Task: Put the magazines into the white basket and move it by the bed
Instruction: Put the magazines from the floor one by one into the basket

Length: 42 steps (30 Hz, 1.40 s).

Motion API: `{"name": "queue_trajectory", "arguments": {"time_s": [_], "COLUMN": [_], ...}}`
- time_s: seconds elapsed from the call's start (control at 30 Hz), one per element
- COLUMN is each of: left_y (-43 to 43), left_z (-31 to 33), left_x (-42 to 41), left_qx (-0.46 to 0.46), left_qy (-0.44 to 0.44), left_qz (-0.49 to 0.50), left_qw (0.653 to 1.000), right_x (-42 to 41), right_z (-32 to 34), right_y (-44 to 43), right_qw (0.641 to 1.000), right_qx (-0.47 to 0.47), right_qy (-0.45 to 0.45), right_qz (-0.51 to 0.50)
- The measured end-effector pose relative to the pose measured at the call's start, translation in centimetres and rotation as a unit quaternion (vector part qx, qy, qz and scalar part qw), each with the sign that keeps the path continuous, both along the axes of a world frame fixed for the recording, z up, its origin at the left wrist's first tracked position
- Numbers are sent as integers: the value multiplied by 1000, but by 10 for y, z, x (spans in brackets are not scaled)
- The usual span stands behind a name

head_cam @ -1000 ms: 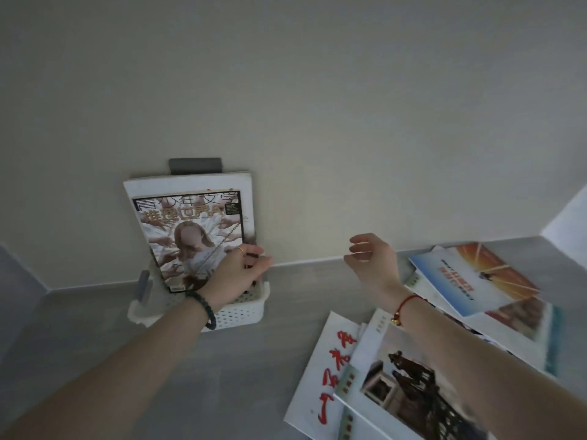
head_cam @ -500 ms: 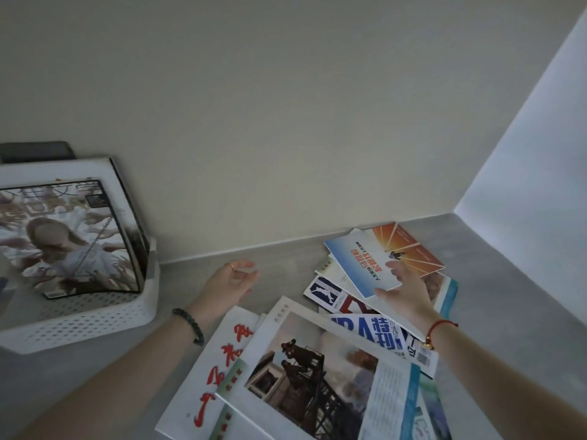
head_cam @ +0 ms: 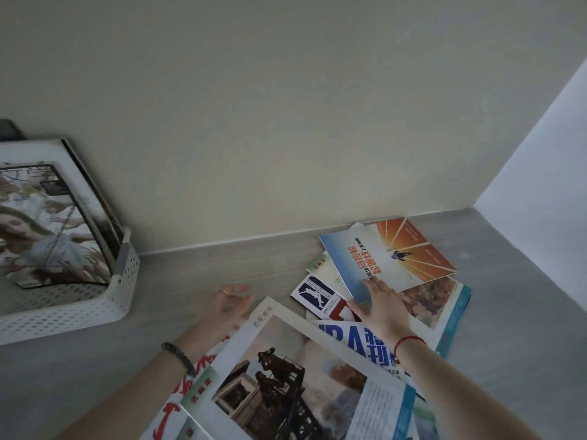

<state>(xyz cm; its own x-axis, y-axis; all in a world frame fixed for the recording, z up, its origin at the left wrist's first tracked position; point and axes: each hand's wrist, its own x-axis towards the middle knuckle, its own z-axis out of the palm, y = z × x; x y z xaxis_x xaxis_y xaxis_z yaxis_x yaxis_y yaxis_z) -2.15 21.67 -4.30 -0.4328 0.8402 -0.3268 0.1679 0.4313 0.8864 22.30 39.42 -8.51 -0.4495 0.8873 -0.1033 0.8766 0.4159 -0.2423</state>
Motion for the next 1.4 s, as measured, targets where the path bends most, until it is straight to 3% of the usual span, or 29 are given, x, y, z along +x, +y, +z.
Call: {"name": "queue_trajectory", "arguments": {"time_s": [0.3, 0.47, 0.53, 0.67, 0.8, 0.9, 1.0, 1.07, 1.17, 1.23, 1.3, 1.4], "left_y": [-1, -7, -12, -18, -32, -51, -77, -96, -124, -143, -160, -177], "left_z": [2, 21, 33, 60, 91, 106, 106, 103, 103, 108, 117, 133], "left_x": [14, 10, 6, -1, -11, -33, -60, -78, -107, -130, -155, -194], "left_qx": [3, 2, -3, 7, 144, 206, 232, 227, 226, 229, 237, 233], "left_qy": [-17, -29, -32, -26, -120, -165, -181, -155, -116, -92, -69, -51], "left_qz": [0, -37, -46, -51, -43, -48, 19, 80, 130, 149, 164, 198], "left_qw": [1000, 999, 998, 998, 981, 963, 955, 958, 958, 958, 955, 951], "right_x": [5, 2, -8, -38, -72, -101, -129, -146, -170, -190, -217, -263], "right_z": [20, 66, 100, 179, 227, 236, 235, 224, 194, 176, 171, 184], "right_y": [-14, -26, -36, -52, -75, -92, -106, -116, -145, -169, -186, -198], "right_qw": [997, 991, 977, 916, 828, 767, 723, 732, 833, 879, 889, 886], "right_qx": [50, 28, 30, 22, -84, -178, -253, -278, -252, -245, -245, -190], "right_qy": [5, 109, 192, 393, 550, 616, 640, 616, 492, 404, 375, 411], "right_qz": [54, 74, 84, 75, 69, 12, -66, -84, -10, 62, 94, 98]}}
